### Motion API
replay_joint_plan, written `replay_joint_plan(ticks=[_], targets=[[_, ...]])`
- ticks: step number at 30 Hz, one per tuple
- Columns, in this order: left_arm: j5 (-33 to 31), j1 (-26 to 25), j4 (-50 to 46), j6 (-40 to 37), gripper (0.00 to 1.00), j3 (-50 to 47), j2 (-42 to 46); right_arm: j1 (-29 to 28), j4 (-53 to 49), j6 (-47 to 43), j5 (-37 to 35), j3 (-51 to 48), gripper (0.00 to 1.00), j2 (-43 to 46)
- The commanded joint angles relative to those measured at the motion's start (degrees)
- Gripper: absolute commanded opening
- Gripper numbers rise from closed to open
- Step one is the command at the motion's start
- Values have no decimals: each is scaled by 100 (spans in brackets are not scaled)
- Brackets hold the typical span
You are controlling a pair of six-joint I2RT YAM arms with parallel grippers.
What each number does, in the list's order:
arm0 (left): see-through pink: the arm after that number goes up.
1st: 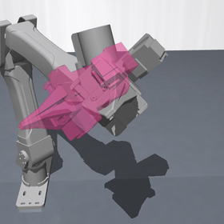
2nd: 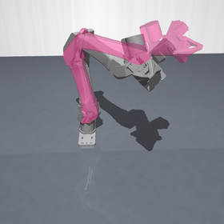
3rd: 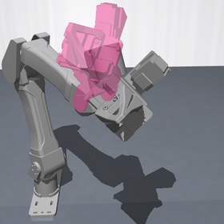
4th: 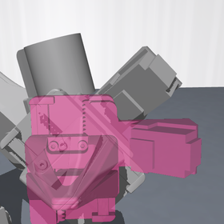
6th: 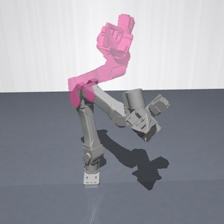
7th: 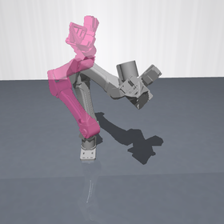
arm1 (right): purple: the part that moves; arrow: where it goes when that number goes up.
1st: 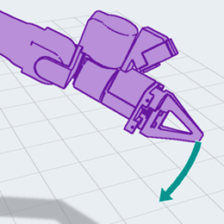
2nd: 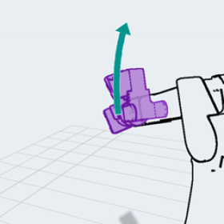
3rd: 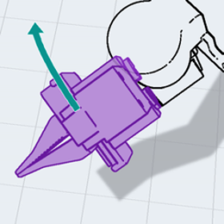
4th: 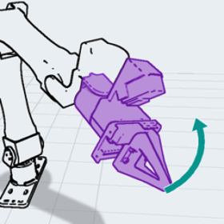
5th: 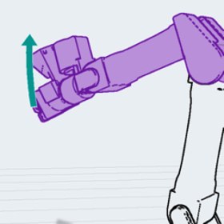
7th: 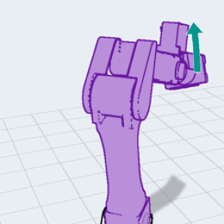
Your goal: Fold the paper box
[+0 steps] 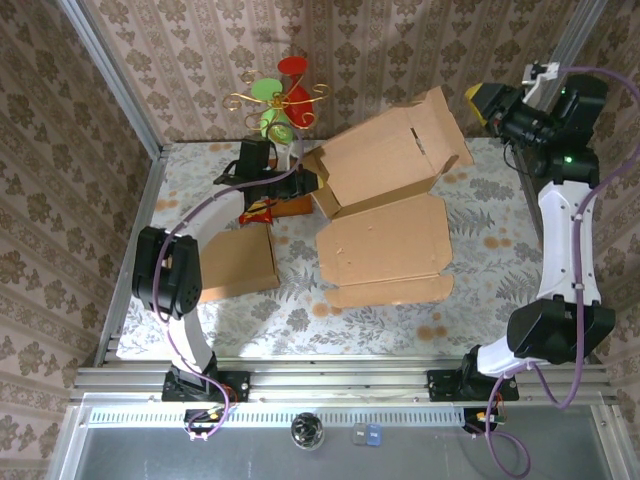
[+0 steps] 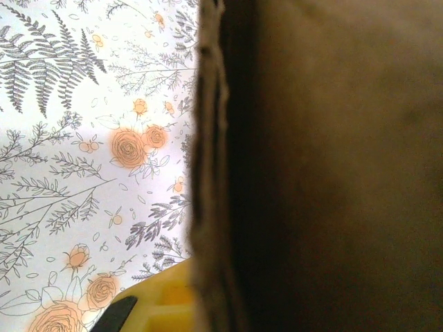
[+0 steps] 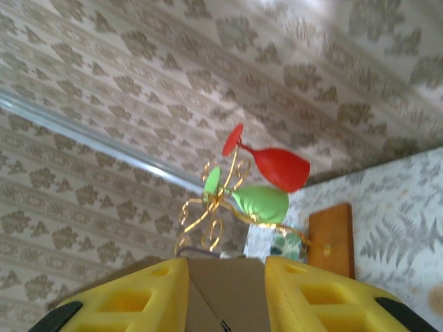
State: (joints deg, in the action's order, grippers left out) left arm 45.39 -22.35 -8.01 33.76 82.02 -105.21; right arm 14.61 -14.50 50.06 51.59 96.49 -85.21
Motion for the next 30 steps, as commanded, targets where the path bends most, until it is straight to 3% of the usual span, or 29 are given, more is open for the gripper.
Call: replay_joint_plan(ticks=[1,6,15,30], targets=[[326,62,-148,-204,0,243,-69,-130,677,-59,924,-130,34,155],[292,55,-144,-150,0,236,-99,-516,635,-337,1195,-244,35,151],[210,46,-109,-67,0,201,-88,-694,-19,-1011,915,-521,35,422],[41,20,-279,-5,0,337,-105,-1011,-1449,-2477,-196,-507,38,898]])
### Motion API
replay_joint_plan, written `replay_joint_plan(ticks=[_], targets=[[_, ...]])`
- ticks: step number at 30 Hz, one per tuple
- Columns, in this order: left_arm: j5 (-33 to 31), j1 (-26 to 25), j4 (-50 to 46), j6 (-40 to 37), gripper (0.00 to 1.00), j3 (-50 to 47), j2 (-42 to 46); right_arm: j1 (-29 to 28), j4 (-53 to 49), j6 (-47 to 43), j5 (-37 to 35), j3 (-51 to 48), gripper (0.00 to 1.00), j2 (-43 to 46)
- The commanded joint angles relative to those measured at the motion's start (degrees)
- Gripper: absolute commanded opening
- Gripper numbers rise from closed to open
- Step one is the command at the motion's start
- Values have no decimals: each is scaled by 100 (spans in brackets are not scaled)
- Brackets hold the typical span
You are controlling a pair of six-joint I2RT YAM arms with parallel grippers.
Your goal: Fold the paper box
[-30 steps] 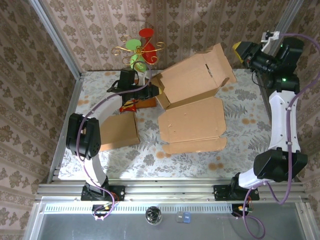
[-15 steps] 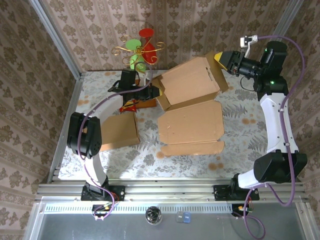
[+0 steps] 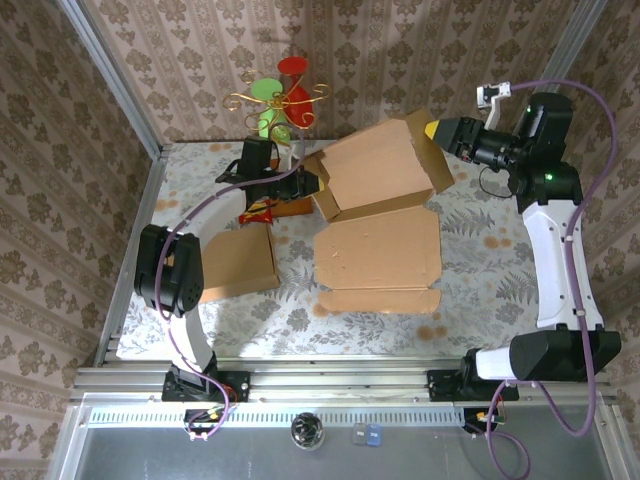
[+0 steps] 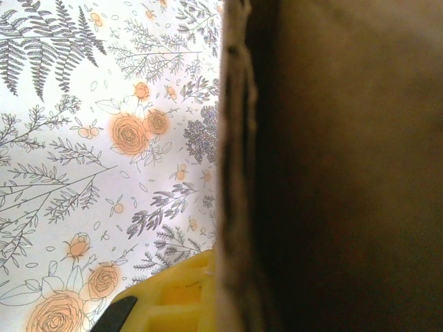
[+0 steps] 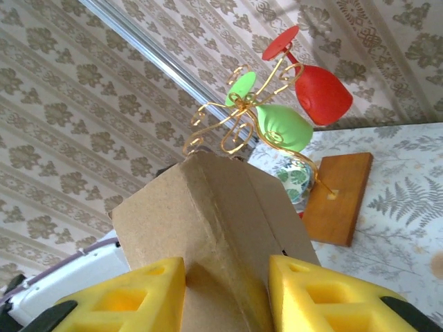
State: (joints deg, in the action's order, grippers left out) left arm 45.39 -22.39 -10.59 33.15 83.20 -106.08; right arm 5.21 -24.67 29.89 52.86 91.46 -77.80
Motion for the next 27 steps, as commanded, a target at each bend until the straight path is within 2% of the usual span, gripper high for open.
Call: replay_joint_plan(ticks=[1,5,8,13,23,27], targets=[[31,16,-31,52,0,224,-21,-73,-463,-503,-384,-47,38,189],[1,15,-70,59,0,268,-35,-116,-582,-697,-541,-100,38,274],[-25,16,-124,74,0,317,-61,-126,-561,-710,-443,-147,34,268],[-182,16,-197,91,0,350,-70,-126,-78,-260,-71,-258,35,208],[-360,-81,-144,239,0,481,-123,-350,-654,-592,-750,-45,41,126],[-418,-95,-248,197,0,518,-150,-381,-517,-542,-590,-81,43,194]])
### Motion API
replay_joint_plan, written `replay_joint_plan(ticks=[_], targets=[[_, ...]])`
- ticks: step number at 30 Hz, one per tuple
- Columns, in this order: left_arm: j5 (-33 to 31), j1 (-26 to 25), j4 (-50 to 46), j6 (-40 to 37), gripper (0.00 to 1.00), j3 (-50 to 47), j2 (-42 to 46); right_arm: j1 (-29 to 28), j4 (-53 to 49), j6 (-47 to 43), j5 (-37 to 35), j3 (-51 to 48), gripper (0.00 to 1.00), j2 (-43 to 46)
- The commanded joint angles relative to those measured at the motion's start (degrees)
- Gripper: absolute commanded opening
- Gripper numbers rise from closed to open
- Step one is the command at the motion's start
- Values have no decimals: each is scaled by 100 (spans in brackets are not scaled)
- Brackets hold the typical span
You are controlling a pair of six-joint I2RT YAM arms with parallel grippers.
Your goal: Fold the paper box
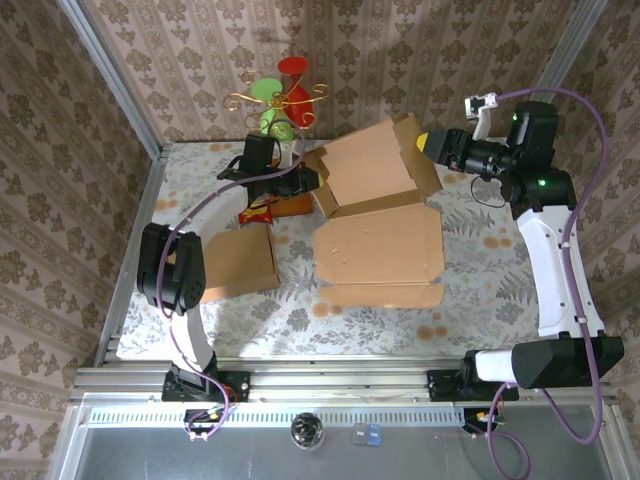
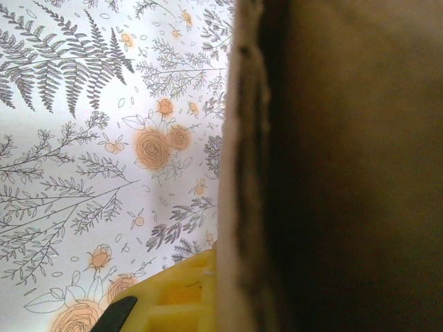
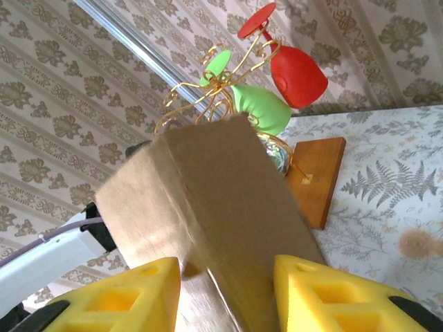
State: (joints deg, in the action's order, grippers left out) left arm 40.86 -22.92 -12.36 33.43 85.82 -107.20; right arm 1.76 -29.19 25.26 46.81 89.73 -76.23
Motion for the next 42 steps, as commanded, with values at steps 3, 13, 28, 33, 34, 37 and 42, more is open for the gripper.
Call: replay_joint_plan(ticks=[3,13,28,33,34,37,42], targets=[[22,-45,-81,164,0,253,-38,-27,132,64,125,81,44,9],[-6,-79,-218,35,0,327,15,-175,-916,-871,-1294,392,48,-177],[-199,-202,-588,-191,0,458,84,-725,-1337,-1633,-2800,715,49,-574],[-268,-253,-710,-284,0,455,128,-976,-1401,-1930,-3661,730,51,-638],[-293,-269,-726,-294,0,454,137,-1016,-1404,-1989,-3763,751,52,-664],[-316,-283,-758,-328,0,448,143,-1115,-1405,-2123,-3950,789,53,-722],[-360,-289,-861,-396,0,490,164,-1281,-1506,-2279,-4484,918,52,-853]])
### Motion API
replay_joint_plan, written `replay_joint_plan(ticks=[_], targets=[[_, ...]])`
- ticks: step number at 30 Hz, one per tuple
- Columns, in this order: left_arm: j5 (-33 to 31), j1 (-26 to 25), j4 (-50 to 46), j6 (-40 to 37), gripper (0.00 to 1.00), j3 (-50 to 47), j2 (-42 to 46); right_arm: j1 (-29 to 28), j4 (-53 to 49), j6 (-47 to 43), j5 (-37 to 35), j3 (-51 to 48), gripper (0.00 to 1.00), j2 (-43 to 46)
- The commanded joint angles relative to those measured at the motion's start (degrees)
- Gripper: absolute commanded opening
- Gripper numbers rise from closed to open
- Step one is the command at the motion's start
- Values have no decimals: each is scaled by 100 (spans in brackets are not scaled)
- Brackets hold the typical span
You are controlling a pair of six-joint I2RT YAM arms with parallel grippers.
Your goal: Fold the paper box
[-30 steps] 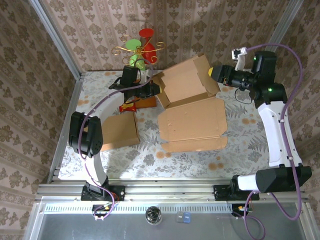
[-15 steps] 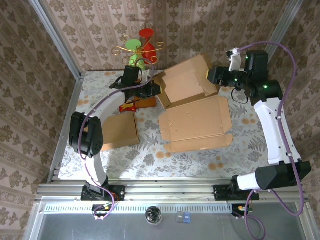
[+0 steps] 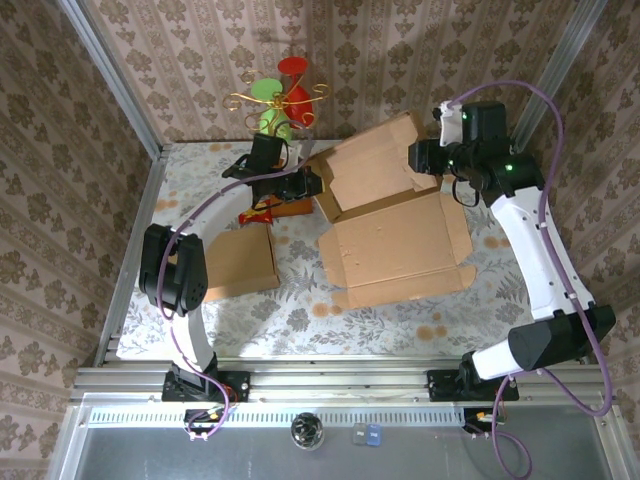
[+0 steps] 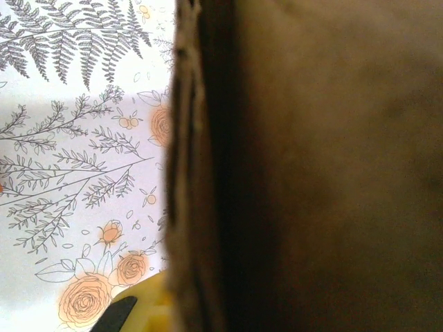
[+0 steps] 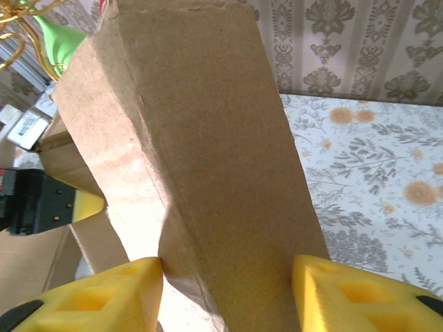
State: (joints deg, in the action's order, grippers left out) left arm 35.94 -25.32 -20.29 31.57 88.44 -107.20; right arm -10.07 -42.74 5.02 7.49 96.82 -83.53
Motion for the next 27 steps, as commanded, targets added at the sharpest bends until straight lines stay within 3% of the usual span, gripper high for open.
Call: replay_joint_plan(ticks=[1,14,20,27], targets=[[132,-50,-113,-234,0,252,160,-150,-185,-271,-746,239,51,-153],[-405,-349,-529,-293,0,513,94,-657,-514,-108,-3192,353,26,-530],[-610,-439,-811,-250,0,726,13,-700,-841,58,-3763,462,14,-729],[-776,-548,-1136,-240,0,1003,-112,-704,-1240,212,-4252,690,11,-978]])
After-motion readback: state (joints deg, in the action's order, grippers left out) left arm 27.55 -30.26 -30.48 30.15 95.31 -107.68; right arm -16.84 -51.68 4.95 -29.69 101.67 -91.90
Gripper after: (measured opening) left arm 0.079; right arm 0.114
